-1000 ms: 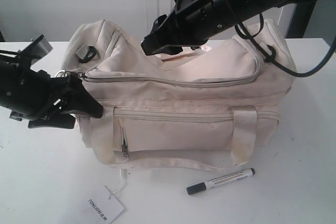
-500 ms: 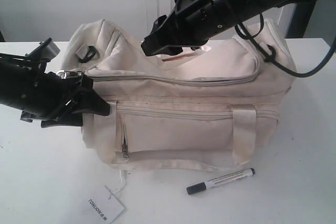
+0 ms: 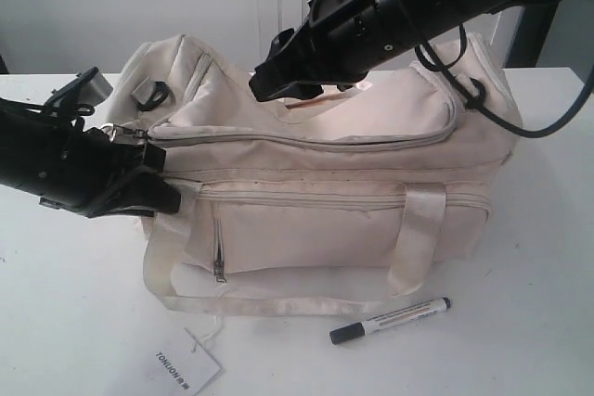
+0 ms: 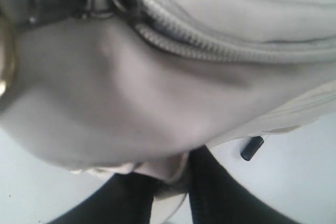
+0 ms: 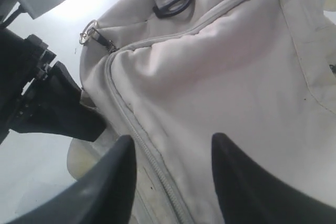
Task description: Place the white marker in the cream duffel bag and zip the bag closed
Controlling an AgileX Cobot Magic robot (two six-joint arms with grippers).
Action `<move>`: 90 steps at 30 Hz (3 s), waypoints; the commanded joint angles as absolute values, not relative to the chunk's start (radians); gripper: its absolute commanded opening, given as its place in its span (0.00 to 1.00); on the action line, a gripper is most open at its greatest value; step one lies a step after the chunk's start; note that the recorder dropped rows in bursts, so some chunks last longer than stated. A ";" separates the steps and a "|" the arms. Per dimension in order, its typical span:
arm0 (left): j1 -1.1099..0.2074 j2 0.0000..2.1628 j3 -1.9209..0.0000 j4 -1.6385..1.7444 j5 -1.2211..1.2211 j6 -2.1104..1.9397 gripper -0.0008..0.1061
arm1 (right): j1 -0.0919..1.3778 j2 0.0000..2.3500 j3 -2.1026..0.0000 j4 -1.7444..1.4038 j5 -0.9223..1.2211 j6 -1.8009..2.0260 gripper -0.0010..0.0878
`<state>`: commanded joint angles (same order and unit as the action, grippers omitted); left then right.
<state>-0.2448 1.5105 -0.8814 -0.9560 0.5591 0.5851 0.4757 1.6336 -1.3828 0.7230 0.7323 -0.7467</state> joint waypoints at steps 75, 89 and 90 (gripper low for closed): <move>-0.245 1.514 -0.881 -0.919 0.598 0.693 0.01 | 0.513 1.738 -1.502 0.809 0.508 -0.651 0.01; -0.245 1.514 -0.881 -0.913 0.600 0.704 0.01 | 0.482 1.738 -1.533 0.812 0.456 -0.621 0.01; -0.245 1.514 -0.881 -0.913 0.602 0.704 0.01 | 0.479 1.738 -1.539 0.812 0.465 -0.616 0.01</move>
<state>-0.2448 1.5143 -0.8814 -0.9128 0.6019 0.7042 0.4794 1.7380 -1.5389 0.8115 0.4647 -0.6158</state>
